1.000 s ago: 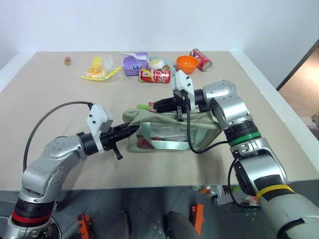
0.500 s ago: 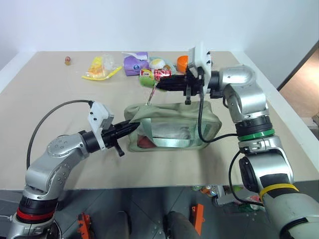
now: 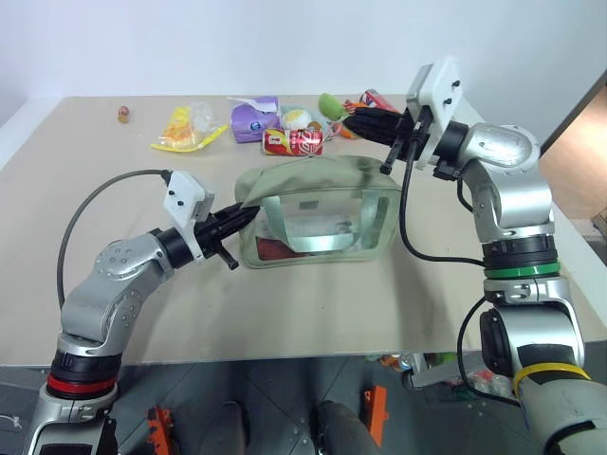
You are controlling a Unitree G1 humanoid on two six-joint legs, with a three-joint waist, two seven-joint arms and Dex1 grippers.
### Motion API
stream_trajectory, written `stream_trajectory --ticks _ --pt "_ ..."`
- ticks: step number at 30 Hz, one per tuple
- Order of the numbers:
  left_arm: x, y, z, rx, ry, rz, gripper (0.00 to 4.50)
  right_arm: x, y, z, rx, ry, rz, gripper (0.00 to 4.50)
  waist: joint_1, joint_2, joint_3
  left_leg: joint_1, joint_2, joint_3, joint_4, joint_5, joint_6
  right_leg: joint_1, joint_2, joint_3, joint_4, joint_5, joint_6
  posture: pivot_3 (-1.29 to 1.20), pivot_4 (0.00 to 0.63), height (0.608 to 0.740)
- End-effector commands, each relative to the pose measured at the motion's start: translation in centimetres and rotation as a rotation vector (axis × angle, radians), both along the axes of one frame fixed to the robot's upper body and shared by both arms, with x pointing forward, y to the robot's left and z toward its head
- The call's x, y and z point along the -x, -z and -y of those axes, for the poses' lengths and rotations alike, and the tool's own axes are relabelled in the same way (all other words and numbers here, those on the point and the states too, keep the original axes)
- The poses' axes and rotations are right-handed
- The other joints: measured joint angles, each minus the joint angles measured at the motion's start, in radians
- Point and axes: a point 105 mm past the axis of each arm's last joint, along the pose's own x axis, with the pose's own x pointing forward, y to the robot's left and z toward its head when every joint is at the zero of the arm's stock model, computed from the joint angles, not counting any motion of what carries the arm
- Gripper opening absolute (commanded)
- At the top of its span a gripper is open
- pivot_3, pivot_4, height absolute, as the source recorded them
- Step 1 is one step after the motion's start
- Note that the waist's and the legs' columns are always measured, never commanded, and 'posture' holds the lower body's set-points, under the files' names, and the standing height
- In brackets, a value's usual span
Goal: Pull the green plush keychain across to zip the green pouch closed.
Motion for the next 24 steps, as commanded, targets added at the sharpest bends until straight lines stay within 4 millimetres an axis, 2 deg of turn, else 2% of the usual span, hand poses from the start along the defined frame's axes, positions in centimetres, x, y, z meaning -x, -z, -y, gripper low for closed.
stream_trajectory --ticks 1,6,9,10,12,15,19,21,24 --pt "-0.4 -1.0 -0.8 0.005 -0.046 0.061 0.00 0.3 -3.3 3.9 -0.094 0.169 0.131 0.04 0.000 0.000 0.000 0.000 0.000 0.000 0.000 0.000 0.000 0.000 0.000 0.000 0.000 0.000 0.000 0.00 0.150 0.740" --pt "-0.4 -1.2 -1.1 -0.002 -0.071 0.099 0.00 -0.8 -1.8 10.0 -0.212 0.439 0.080 0.04 0.000 0.000 0.000 -0.001 0.000 0.000 0.000 0.000 0.000 0.000 -0.001 0.000 0.000 0.000 0.000 0.00 0.150 0.740" --pt "0.0 -1.1 -1.1 0.013 -0.063 0.110 0.00 -1.2 1.9 13.3 -0.218 0.623 0.005 0.04 0.001 0.000 0.000 -0.001 -0.001 0.000 0.000 0.000 0.000 0.000 -0.001 0.000 0.000 0.000 0.000 0.00 0.150 0.740" --pt "0.1 -1.1 -1.0 0.014 -0.062 0.110 0.00 -1.2 3.1 13.9 -0.221 0.666 -0.016 0.04 0.001 0.000 0.000 -0.001 -0.001 0.000 0.000 0.000 0.000 0.000 -0.001 0.001 0.000 0.000 0.000 0.00 0.150 0.740" --pt "0.2 -1.0 -0.9 0.010 -0.058 0.109 0.00 -1.1 5.3 13.7 -0.224 0.695 -0.066 0.04 0.000 0.000 0.000 -0.001 -0.001 0.000 0.000 0.000 0.000 0.000 -0.001 0.000 0.000 0.000 0.000 0.00 0.150 0.740" --pt "0.3 -1.0 -0.8 0.006 -0.054 0.106 0.00 -0.4 10.2 11.2 -0.166 0.669 -0.171 0.04 -0.003 0.001 0.000 0.000 -0.001 0.000 0.000 0.000 0.000 0.000 0.000 0.001 0.000 0.000 0.000 0.00 0.150 0.740" --pt "0.0 -1.0 -0.8 0.018 -0.068 0.082 0.00 -0.3 15.7 8.8 -0.136 0.660 -0.270 0.04 -0.005 0.001 0.000 0.002 0.000 0.000 0.000 0.000 0.000 0.001 0.002 0.001 0.001 -0.002 0.003 0.00 0.150 0.740" --pt "-0.1 -0.9 -0.8 0.026 -0.068 0.063 0.00 -0.8 16.9 8.1 -0.148 0.664 -0.294 0.04 -0.005 0.001 0.000 0.003 0.000 0.000 0.000 0.001 -0.001 0.002 0.002 0.001 0.001 -0.002 0.005 0.00 0.150 0.740" --pt "-0.1 -0.8 -0.9 0.016 -0.071 0.051 0.00 -1.6 16.6 7.2 -0.187 0.649 -0.283 0.04 -0.007 0.000 0.000 0.005 0.000 0.001 0.001 0.001 -0.001 0.004 0.002 0.003 0.000 0.000 0.007 0.00 0.150 0.740"
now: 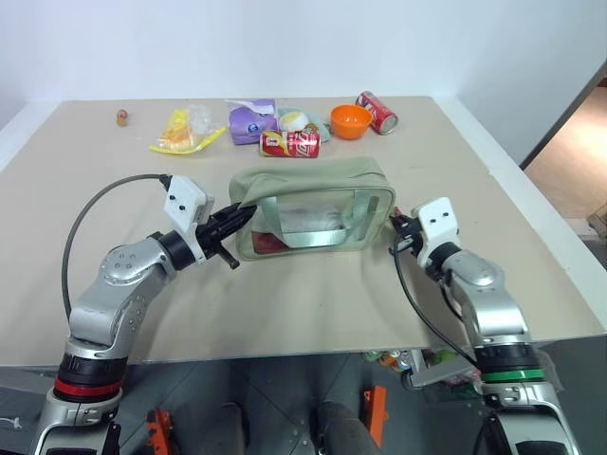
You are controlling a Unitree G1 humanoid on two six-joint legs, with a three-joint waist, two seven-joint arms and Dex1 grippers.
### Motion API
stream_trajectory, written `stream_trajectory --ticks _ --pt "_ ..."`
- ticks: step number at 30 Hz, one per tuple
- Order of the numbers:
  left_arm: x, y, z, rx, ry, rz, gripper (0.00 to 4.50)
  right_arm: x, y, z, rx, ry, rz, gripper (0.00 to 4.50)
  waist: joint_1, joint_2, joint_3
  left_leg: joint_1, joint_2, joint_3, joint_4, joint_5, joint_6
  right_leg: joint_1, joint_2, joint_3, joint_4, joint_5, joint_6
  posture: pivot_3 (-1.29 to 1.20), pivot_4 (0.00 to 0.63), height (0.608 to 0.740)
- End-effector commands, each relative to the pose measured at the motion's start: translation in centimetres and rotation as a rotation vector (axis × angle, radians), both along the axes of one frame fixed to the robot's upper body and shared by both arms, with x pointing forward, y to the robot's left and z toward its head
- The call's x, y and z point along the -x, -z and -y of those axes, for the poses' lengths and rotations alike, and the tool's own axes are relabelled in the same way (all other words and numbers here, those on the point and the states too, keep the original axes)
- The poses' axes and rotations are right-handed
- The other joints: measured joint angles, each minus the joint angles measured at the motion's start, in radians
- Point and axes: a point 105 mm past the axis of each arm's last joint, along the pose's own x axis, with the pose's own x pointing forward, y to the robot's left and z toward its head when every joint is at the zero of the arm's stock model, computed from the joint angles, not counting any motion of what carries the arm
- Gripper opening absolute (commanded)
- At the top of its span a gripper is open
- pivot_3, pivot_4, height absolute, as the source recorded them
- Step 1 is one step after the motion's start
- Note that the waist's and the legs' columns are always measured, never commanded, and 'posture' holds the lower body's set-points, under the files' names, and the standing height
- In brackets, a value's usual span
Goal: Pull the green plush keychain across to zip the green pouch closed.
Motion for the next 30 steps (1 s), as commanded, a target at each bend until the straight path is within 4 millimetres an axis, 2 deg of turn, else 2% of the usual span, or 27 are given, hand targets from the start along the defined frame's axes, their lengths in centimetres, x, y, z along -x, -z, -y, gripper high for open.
stream_trajectory --ticks 1,6,8,10,12,16,19,21,23,26,30 --pt "0.0 -1.4 -0.7 0.012 -0.023 0.035 0.00 -1.1 -1.5 -0.6 -0.029 0.010 0.064 0.04 0.000 0.000 0.000 0.000 0.000 0.000 0.000 0.000 0.000 0.000 0.000 0.001 0.000 0.001 0.000 0.00 0.150 0.740" --pt "-0.5 -1.2 -0.8 0.059 -0.022 -0.018 0.00 -1.5 -1.9 -0.7 -0.097 -0.009 0.069 0.04 0.002 0.000 0.000 0.000 0.000 0.000 0.000 0.001 0.001 0.000 0.000 0.001 0.000 0.001 0.001 0.00 0.150 0.740" --pt "-0.4 -0.9 -0.7 0.054 -0.007 -0.040 0.78 -1.2 -3.0 -0.1 -0.145 -0.003 0.098 0.66 0.002 0.000 0.000 -0.001 0.000 0.000 -0.001 0.001 0.001 -0.001 0.000 0.001 0.000 0.001 0.000 0.00 0.150 0.740" --pt "-0.3 -0.7 -0.6 0.036 0.013 -0.044 1.37 -0.6 -4.8 0.8 -0.186 0.003 0.144 1.25 0.003 0.000 0.000 -0.001 0.000 0.000 -0.001 0.000 0.001 -0.001 0.000 0.001 0.000 0.001 0.000 0.00 0.150 0.740" --pt "-0.5 -1.8 -1.1 0.103 0.000 -0.032 2.02 0.4 -6.8 1.4 -0.240 -0.019 0.188 1.94 0.004 0.000 0.000 -0.002 0.000 0.000 -0.001 0.000 0.000 -0.001 0.000 0.001 0.000 0.001 -0.001 0.00 0.150 0.740" --pt "-0.2 -3.8 -2.9 0.199 0.007 -0.030 3.39 3.3 -10.2 1.9 -0.310 -0.114 0.247 3.30 0.005 0.000 0.000 -0.003 0.000 -0.001 -0.001 0.000 0.000 -0.001 0.000 0.000 -0.001 0.000 0.000 0.00 0.150 0.740" --pt "0.5 -4.1 -4.3 0.209 0.005 -0.046 4.42 5.6 -10.9 1.8 -0.289 -0.186 0.230 4.34 0.003 0.000 0.000 -0.002 0.000 -0.002 -0.001 0.000 0.000 -0.001 0.000 -0.001 0.000 -0.001 0.001 0.00 0.150 0.740" --pt "1.2 -4.1 -5.2 0.208 -0.008 -0.056 4.49 7.0 -10.8 2.0 -0.275 -0.205 0.200 4.46 0.002 0.000 0.000 -0.002 0.000 -0.002 -0.001 0.000 0.000 -0.001 0.000 -0.001 -0.001 -0.001 0.001 0.00 0.150 0.740" --pt "2.3 -3.3 -6.0 0.141 -0.043 -0.053 4.49 8.8 -9.9 1.7 -0.266 -0.245 0.142 4.46 0.002 0.000 0.000 -0.001 0.000 -0.001 -0.001 0.000 0.000 -0.001 0.000 0.000 0.000 -0.001 0.001 0.00 0.150 0.740" --pt "3.6 -1.4 -6.3 0.023 -0.078 -0.058 4.49 11.1 -7.3 0.8 -0.228 -0.296 0.025 4.46 0.004 0.000 0.000 -0.001 0.000 -0.001 -0.002 0.000 0.000 -0.001 0.000 -0.001 0.000 -0.002 0.000 0.00 0.150 0.740" --pt "4.5 2.2 -5.8 -0.101 -0.108 -0.109 4.49 13.0 -3.8 -0.5 -0.165 -0.350 -0.074 4.46 0.005 -0.001 0.000 0.000 0.000 -0.001 -0.001 0.000 0.000 0.000 -0.002 0.000 0.000 -0.003 -0.001 0.00 0.150 0.740"
